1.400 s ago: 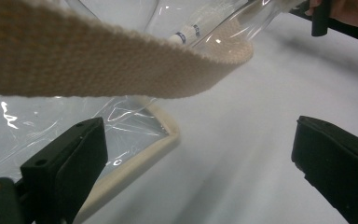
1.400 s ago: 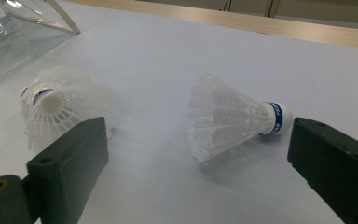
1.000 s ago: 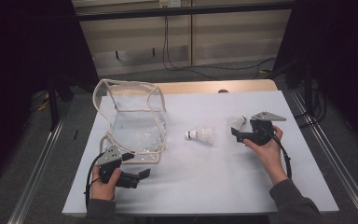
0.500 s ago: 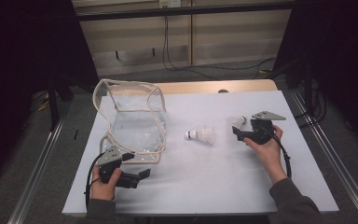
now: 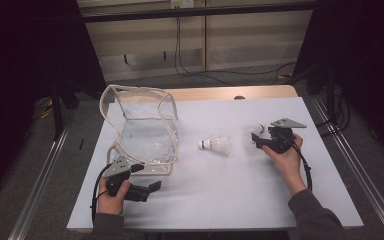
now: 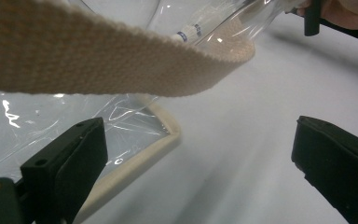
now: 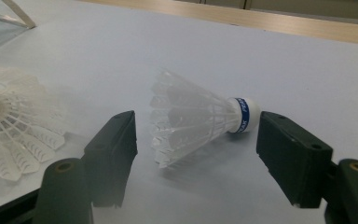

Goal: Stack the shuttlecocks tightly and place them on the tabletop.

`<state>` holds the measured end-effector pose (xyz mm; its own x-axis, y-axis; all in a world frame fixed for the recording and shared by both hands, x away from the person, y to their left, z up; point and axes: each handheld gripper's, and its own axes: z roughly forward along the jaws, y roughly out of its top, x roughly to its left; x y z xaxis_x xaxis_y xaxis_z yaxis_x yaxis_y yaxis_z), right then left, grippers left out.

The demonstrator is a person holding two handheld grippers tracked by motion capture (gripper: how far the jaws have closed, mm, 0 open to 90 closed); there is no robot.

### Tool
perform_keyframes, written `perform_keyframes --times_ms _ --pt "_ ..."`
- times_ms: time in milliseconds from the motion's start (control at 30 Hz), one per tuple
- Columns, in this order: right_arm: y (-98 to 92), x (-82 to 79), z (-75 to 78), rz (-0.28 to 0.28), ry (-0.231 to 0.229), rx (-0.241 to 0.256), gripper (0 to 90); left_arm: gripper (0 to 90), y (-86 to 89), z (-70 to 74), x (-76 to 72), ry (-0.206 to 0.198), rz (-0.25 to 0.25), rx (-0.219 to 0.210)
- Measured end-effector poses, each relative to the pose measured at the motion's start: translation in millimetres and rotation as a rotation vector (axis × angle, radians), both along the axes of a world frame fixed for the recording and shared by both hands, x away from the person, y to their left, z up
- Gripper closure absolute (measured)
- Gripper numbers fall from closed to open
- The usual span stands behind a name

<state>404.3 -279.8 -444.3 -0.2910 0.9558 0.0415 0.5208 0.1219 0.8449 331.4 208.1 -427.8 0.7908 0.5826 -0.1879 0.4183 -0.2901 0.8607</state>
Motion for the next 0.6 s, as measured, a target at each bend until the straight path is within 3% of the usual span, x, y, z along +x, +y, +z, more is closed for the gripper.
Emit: perform_keyframes --times_ms 600 --pt "1.1 4.0 -4.1 -0.010 0.013 -0.008 31.2 3.5 0.8 -0.7 0.1 0.002 0.005 -0.004"
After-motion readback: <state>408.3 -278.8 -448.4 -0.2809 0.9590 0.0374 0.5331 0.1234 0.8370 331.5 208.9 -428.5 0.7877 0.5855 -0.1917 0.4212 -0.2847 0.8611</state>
